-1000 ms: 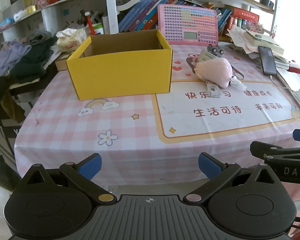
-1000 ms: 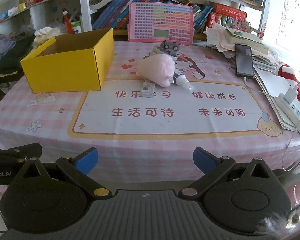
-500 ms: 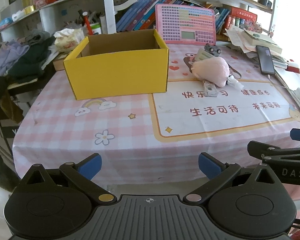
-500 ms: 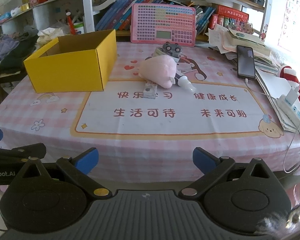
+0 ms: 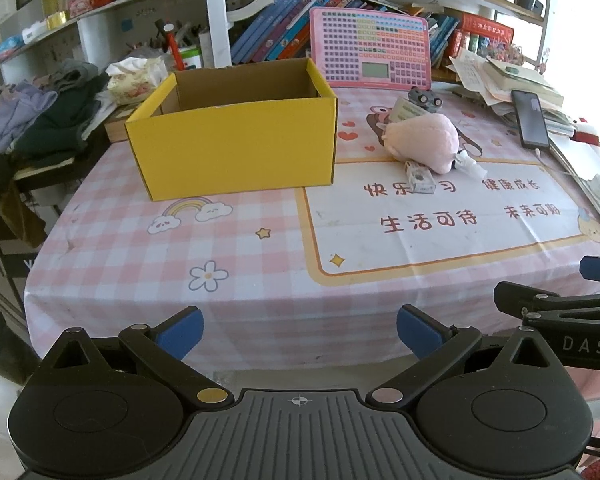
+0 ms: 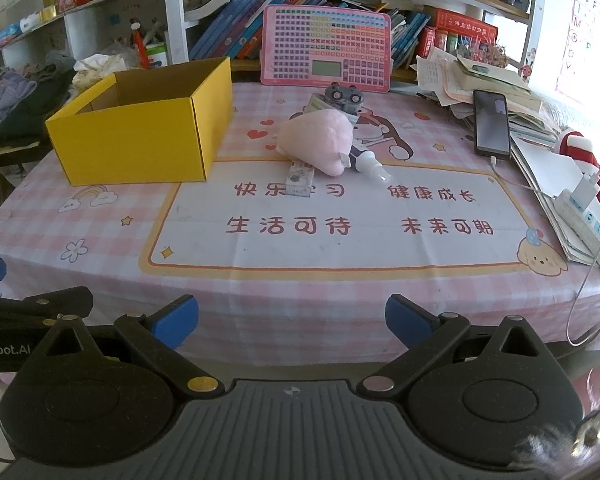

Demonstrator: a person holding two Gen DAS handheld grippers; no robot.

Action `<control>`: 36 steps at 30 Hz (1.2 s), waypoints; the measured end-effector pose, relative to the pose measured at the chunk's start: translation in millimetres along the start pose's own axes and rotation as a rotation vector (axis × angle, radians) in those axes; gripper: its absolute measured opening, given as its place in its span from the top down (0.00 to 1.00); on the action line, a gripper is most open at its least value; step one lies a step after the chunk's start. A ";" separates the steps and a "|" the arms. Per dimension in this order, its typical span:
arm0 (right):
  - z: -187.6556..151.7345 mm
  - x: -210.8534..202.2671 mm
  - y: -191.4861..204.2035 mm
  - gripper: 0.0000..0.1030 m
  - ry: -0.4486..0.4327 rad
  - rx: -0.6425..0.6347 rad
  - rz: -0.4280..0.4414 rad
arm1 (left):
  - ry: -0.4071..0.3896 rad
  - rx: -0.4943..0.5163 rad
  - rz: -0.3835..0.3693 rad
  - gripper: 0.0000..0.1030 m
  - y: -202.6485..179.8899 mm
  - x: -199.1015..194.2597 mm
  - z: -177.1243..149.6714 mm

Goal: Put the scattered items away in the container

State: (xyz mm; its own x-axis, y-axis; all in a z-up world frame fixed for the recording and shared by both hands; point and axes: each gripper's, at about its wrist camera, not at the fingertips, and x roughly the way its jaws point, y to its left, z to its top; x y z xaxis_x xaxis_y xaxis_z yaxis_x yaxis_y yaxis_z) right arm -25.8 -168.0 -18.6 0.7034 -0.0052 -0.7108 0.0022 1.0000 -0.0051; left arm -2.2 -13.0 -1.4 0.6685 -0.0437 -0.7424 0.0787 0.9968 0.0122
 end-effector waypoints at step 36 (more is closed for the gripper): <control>8.9 9.2 -4.3 0.08 -0.019 0.059 -0.044 | -0.047 0.045 -0.079 0.01 2.6 11.4 11.4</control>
State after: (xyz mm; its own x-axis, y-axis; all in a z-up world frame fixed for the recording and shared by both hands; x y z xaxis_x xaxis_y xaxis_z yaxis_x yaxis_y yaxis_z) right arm -13.0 -172.4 -18.8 0.7148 -0.0500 -0.6975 0.0753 0.9971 0.0057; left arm 14.0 -11.7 -2.2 0.6925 -0.1263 -0.7103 0.1649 0.9862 -0.0145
